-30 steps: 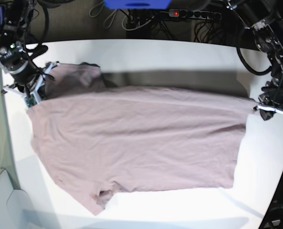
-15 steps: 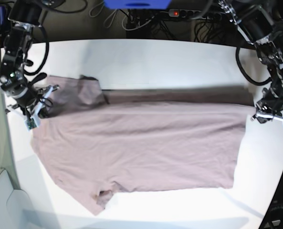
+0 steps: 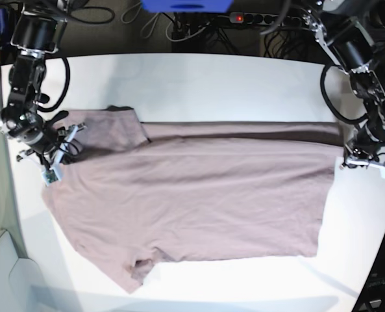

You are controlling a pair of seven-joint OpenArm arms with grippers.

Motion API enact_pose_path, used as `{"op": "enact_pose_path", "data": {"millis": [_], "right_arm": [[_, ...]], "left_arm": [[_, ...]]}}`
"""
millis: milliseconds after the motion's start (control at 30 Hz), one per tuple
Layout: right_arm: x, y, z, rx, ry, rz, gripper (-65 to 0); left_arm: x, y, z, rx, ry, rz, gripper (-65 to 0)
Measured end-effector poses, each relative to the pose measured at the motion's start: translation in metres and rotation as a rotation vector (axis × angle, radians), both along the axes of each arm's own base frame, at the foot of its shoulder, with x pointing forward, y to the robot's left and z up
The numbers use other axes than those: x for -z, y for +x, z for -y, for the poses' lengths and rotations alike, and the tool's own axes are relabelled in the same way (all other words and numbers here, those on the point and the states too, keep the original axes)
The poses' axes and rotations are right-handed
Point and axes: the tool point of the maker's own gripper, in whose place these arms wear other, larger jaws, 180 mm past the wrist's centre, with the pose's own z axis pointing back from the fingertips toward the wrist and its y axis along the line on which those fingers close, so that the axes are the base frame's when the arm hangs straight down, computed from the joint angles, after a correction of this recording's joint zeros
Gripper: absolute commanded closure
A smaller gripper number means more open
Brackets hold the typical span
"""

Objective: Layout the t-shirt on the table in an organized manner, then fold the t-shirt properly

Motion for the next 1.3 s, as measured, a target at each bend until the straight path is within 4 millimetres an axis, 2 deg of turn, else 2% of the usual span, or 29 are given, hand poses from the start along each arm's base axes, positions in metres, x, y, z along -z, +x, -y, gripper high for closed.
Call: {"op": "enact_pose_path", "data": {"millis": [133,200,267,300,400,467,633,800,867,1000,1133,1300], "right_arm": [[-0.003,0.001,0.006,-0.003,-0.017,0.003,-24.2],[-0.005,0.0,0.013,0.0,-0.036,0.002,-31.5],[-0.012,0.0,0.015,0.005,-0.047,0.018,-33.1],[-0.017,0.0,0.014,0.001,-0.055,0.032,-33.1],[-0.03,-0.009,0.021,0.02,-0.06,0.082,-33.5],[-0.023,-0.023,0.03,0.038,-0.096,0.039,-33.5],[-0.007,-0.043,0.026,0.029,-0.081,-0.007,-33.5],[-0.002,-0.05,0.026,0.028,-0.082,-0.026,-33.5],[-0.003,-0.049,0.026,0.028,-0.08,-0.021,-33.5],[-0.003,-0.049,0.026,0.028,-0.082,-0.021,-33.5],[-0.003,-0.049,0.026,0.028,-0.082,-0.02,-33.5],[-0.005,-0.049,0.033,0.049,-0.081,-0.015,-33.5]], "left_arm": [[-0.001,0.001,-0.001,-0.005,-0.002,0.003,-34.3],[-0.001,0.001,-0.002,-0.006,0.0,0.008,-48.0],[-0.006,0.003,-0.002,-0.004,0.009,0.02,-53.7],[-0.013,0.004,-0.001,-0.001,0.022,0.035,-54.1],[-0.04,0.006,-0.005,0.011,0.083,0.101,-54.0],[-0.047,-0.003,-0.007,0.017,0.119,0.111,-54.0],[-0.004,-0.036,0.014,0.032,0.067,-0.001,-54.0],[0.019,-0.049,0.014,0.013,0.037,-0.05,-53.6],[0.028,-0.05,0.021,0.014,0.013,-0.064,-49.8],[0.034,-0.05,0.021,0.007,-0.005,-0.067,-35.4],[0.038,-0.05,0.021,0.002,-0.011,-0.07,-23.7],[0.041,-0.052,0.022,0.001,-0.018,-0.077,-19.2]]}}
